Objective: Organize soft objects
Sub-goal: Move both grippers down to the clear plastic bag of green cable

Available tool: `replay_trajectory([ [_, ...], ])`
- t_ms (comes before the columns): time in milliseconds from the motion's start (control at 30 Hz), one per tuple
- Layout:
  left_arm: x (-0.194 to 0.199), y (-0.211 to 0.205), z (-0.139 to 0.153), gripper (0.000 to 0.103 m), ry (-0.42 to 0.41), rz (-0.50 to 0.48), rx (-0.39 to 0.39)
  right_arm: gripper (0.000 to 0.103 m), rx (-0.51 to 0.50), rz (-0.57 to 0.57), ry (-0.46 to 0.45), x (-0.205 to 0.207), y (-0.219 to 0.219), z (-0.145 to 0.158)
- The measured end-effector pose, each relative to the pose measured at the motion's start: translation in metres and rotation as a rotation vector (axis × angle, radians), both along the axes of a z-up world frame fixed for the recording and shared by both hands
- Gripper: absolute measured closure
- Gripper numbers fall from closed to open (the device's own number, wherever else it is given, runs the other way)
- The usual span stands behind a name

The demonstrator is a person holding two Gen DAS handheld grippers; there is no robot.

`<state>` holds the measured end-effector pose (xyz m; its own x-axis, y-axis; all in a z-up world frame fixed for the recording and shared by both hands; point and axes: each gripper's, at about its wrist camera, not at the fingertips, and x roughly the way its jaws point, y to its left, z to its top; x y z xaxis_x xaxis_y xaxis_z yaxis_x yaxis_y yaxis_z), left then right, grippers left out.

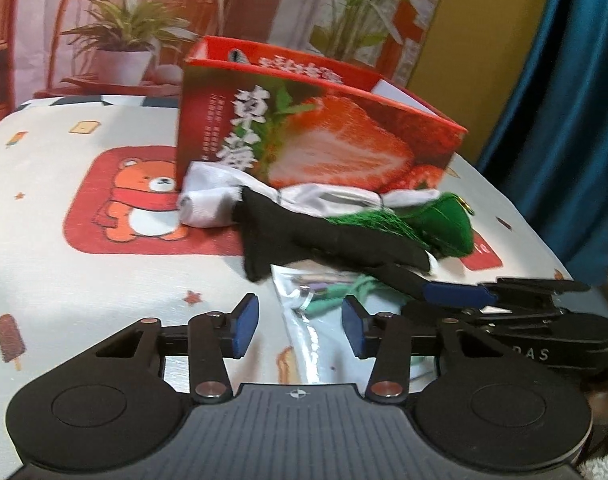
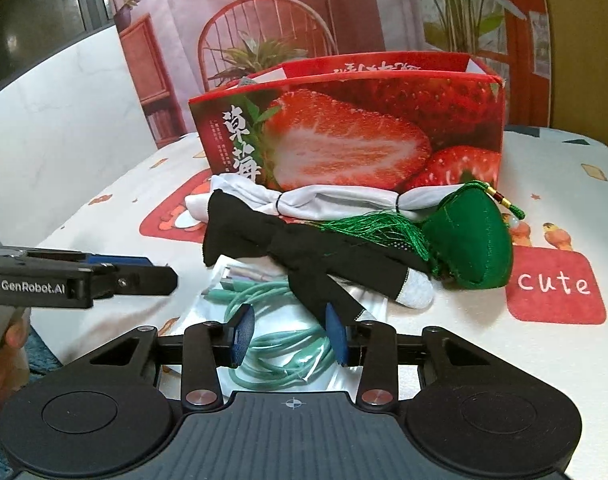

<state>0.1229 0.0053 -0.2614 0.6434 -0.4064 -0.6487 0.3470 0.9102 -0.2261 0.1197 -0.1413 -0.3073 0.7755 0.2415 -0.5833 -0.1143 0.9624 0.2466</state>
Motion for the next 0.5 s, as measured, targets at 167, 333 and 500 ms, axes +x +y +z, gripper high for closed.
replay_trajectory([
  [167, 0.0, -0.009, -0.01, 0.055, 0.031, -0.045, 0.03, 0.065, -0.003, 0.016, 0.002, 0.001, 0.003, -0.001],
  [333, 0.002, -0.01, -0.018, 0.056, 0.06, -0.052, 0.039, 0.065, -0.031, 0.02, -0.008, 0.003, 0.004, -0.002],
  [500, 0.004, -0.011, -0.021, 0.056, 0.064, -0.055, 0.05, 0.065, -0.049, -0.066, 0.004, 0.015, -0.007, -0.008],
])
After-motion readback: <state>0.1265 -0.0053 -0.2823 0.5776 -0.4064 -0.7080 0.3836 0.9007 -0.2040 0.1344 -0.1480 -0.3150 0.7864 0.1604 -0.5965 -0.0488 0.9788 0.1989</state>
